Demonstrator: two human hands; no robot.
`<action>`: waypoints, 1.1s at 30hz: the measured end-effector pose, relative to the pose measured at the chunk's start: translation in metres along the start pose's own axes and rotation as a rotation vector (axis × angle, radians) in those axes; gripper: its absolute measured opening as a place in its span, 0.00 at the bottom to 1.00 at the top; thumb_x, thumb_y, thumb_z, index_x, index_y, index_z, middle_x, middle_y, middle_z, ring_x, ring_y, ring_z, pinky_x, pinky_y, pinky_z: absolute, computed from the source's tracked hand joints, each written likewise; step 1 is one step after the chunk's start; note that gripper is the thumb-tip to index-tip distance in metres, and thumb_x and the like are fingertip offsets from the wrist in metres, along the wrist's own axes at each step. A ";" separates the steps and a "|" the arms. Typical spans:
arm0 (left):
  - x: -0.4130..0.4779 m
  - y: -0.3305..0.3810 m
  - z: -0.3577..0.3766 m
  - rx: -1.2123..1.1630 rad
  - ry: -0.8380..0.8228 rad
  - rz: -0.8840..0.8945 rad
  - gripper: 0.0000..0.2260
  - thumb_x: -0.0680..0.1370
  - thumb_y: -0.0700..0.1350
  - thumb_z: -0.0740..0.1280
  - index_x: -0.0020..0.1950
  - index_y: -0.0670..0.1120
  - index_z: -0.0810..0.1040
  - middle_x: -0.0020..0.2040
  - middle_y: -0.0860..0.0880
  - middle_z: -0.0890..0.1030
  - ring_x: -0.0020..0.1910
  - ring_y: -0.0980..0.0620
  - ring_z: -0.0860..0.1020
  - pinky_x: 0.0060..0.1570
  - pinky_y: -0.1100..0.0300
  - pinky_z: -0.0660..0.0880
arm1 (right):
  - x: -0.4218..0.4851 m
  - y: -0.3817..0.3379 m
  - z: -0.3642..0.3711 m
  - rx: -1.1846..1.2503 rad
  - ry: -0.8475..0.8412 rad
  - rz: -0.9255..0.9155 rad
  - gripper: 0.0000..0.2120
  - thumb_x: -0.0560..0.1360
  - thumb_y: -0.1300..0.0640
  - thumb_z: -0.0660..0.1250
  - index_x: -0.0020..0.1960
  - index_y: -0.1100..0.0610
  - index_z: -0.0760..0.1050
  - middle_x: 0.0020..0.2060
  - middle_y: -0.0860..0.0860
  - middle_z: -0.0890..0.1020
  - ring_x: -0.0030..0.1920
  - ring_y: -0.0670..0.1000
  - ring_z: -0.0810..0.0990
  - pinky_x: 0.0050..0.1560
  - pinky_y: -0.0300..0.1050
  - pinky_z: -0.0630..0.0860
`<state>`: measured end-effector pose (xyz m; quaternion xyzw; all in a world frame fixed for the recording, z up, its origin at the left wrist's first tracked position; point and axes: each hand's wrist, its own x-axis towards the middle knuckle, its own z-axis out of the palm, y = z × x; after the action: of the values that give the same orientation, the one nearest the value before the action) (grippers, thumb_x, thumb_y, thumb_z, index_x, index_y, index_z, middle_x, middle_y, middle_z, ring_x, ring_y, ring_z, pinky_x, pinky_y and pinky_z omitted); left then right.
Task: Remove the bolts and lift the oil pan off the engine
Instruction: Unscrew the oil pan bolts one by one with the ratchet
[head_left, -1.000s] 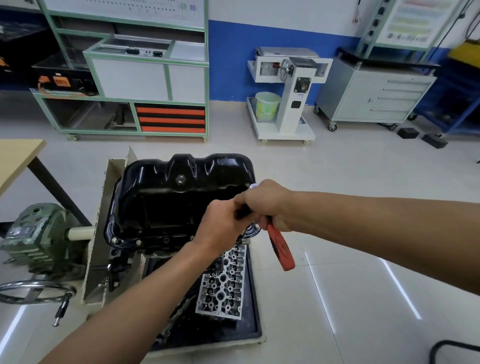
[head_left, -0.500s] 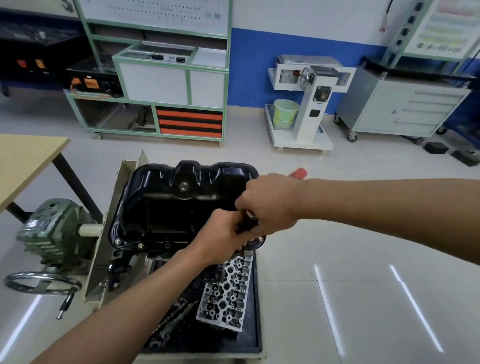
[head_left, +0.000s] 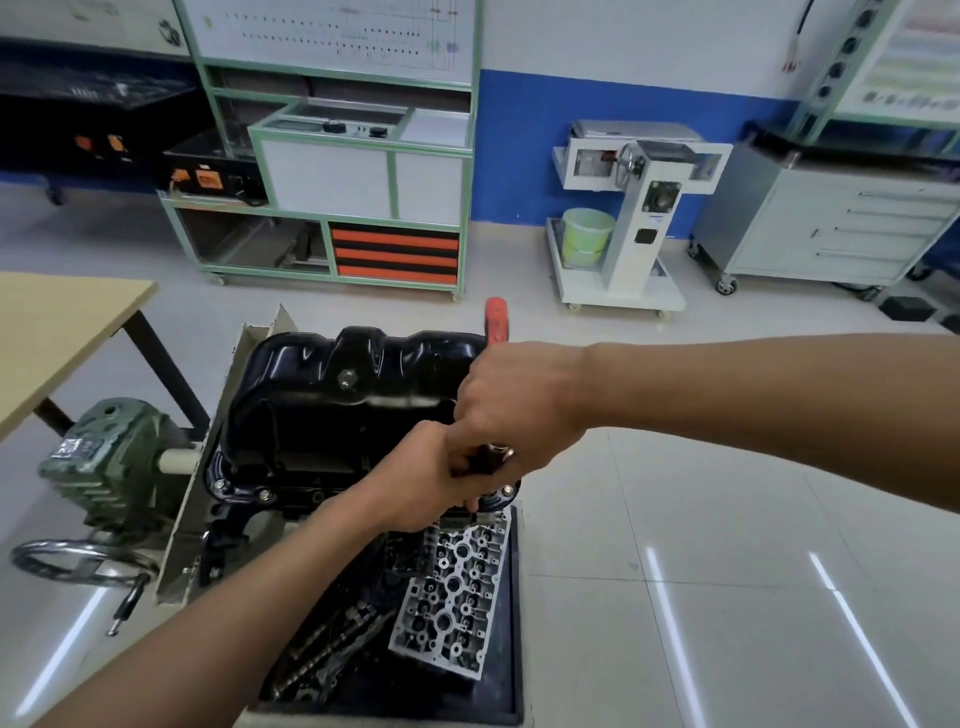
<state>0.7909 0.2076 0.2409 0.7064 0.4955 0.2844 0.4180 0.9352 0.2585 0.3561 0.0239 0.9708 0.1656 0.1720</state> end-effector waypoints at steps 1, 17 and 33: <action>0.000 0.001 0.000 -0.015 0.009 0.013 0.13 0.77 0.43 0.75 0.34 0.54 0.82 0.32 0.50 0.84 0.31 0.55 0.82 0.36 0.65 0.77 | -0.002 -0.001 0.000 0.051 0.022 0.051 0.18 0.76 0.35 0.64 0.54 0.48 0.79 0.39 0.45 0.81 0.39 0.51 0.79 0.39 0.46 0.75; 0.025 -0.001 0.031 -0.151 0.173 0.111 0.04 0.78 0.37 0.73 0.46 0.46 0.82 0.37 0.54 0.85 0.34 0.49 0.83 0.39 0.62 0.78 | -0.028 -0.013 0.020 0.682 0.038 0.742 0.07 0.75 0.53 0.69 0.47 0.55 0.73 0.37 0.51 0.77 0.42 0.54 0.77 0.34 0.44 0.70; 0.030 0.009 0.027 0.014 0.106 0.088 0.10 0.73 0.46 0.79 0.35 0.48 0.82 0.30 0.44 0.81 0.28 0.50 0.75 0.32 0.55 0.74 | -0.034 -0.008 0.025 0.338 -0.115 0.514 0.13 0.73 0.44 0.71 0.44 0.54 0.80 0.34 0.49 0.80 0.31 0.50 0.78 0.28 0.41 0.71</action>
<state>0.8273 0.2261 0.2355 0.7142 0.4875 0.3360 0.3734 0.9754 0.2555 0.3425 0.3059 0.9354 0.0383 0.1729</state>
